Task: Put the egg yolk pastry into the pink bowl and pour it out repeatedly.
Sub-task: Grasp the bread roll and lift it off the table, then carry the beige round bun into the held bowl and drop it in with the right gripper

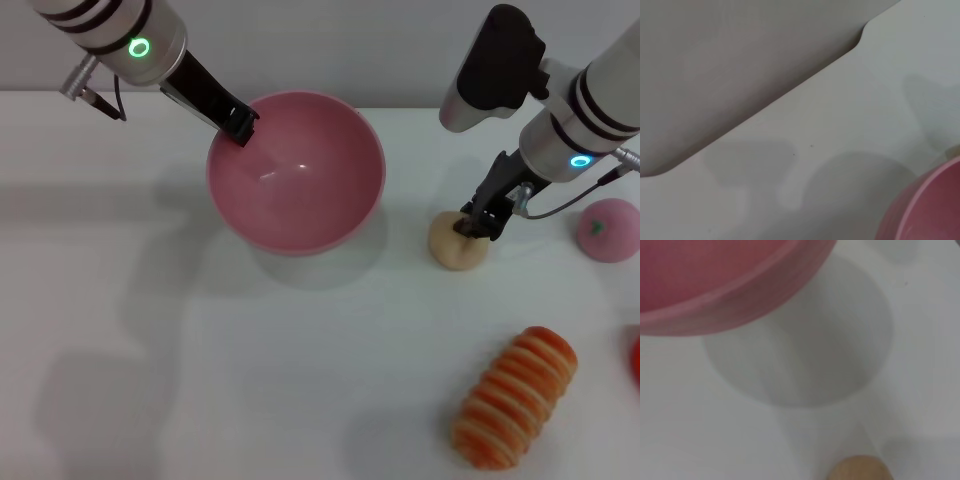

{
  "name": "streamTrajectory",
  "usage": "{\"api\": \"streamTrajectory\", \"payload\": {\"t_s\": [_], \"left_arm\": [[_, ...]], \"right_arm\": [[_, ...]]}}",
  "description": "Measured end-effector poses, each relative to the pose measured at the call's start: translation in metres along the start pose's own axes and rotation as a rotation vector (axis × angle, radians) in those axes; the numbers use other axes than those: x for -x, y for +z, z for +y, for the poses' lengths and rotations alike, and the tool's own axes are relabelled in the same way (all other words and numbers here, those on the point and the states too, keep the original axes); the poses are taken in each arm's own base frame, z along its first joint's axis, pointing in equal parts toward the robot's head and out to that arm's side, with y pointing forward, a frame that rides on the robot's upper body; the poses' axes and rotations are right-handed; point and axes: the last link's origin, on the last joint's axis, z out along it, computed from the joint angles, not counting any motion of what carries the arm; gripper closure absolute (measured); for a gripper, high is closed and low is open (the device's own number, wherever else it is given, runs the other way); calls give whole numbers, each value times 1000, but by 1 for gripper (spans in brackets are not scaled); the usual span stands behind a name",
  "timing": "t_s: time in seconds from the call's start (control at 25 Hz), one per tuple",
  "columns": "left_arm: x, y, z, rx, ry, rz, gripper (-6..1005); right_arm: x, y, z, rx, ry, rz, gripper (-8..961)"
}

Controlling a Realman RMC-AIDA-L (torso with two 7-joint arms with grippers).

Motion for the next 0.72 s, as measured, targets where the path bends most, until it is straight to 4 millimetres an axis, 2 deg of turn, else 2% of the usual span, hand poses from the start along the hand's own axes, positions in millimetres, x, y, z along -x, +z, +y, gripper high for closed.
{"api": "streamTrajectory", "payload": {"t_s": [0.28,0.4,0.44,0.56,0.72], "left_arm": [[2,1,0,2,-3,-3,957],[2,1,0,3,-2,-4,957],[1,1,0,2,-1,-3,957],[-2,-1,2,4,7,1,957],[-7,-3,5,3,17,7,957]], "right_arm": [[-3,1,1,0,-2,9,811],[0,-9,-6,-35,8,-16,855],[3,-15,-9,-54,11,-31,863],[16,-52,-19,-128,10,-95,887],[32,-117,-26,-264,-20,-207,888]]}}
